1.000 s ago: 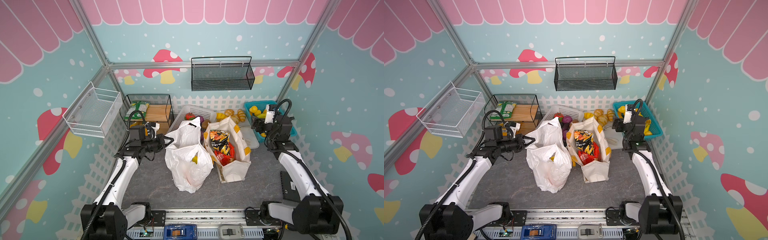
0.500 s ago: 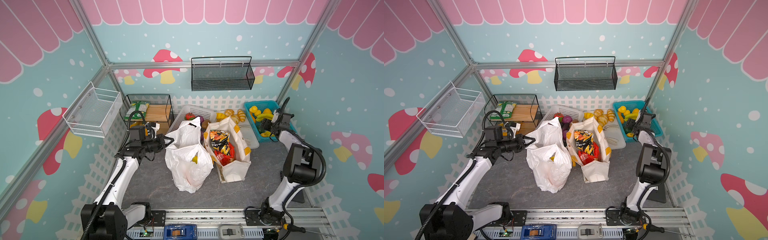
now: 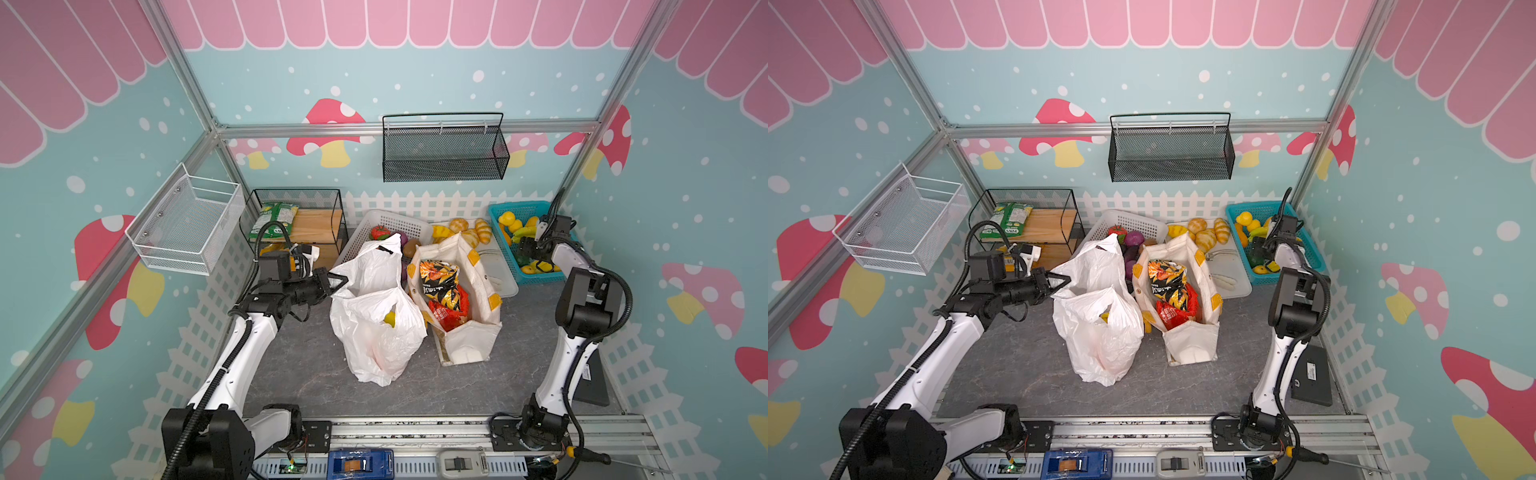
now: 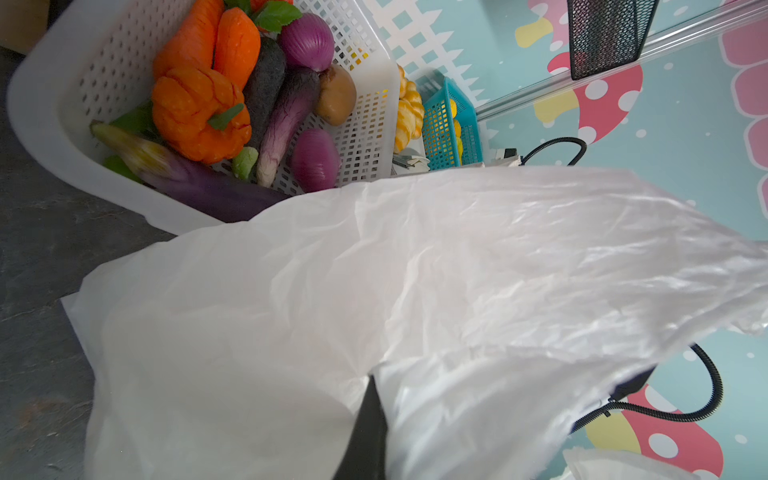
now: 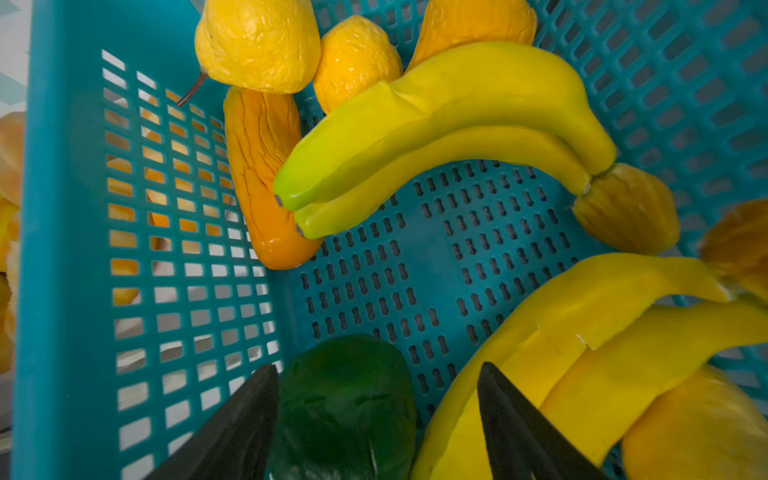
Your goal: Place the mixed food into the grocery bags and tie them
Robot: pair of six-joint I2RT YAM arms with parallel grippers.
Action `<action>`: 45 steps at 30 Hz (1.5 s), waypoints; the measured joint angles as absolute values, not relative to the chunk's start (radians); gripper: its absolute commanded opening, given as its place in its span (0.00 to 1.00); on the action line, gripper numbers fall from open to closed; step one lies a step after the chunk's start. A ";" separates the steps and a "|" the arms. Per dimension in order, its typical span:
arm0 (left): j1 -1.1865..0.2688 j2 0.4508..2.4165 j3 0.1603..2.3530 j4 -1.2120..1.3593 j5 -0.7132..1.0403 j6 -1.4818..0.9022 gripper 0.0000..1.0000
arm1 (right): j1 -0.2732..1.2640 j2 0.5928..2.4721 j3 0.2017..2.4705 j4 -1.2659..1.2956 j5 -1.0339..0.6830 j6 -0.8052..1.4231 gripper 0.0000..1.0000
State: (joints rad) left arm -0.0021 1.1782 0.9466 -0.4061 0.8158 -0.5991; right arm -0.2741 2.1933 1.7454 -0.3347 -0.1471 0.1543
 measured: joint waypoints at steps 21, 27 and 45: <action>-0.002 1.178 0.947 -0.406 0.816 -0.599 0.00 | -0.273 2.354 1.916 -0.473 -0.178 0.097 0.42; -0.002 1.178 0.947 -0.406 0.815 -0.599 0.00 | -0.273 2.273 1.885 -0.459 -0.201 0.105 0.35; -0.002 1.178 0.940 -0.406 0.816 -0.600 0.00 | -0.002 1.436 1.237 -0.051 -0.334 0.246 0.34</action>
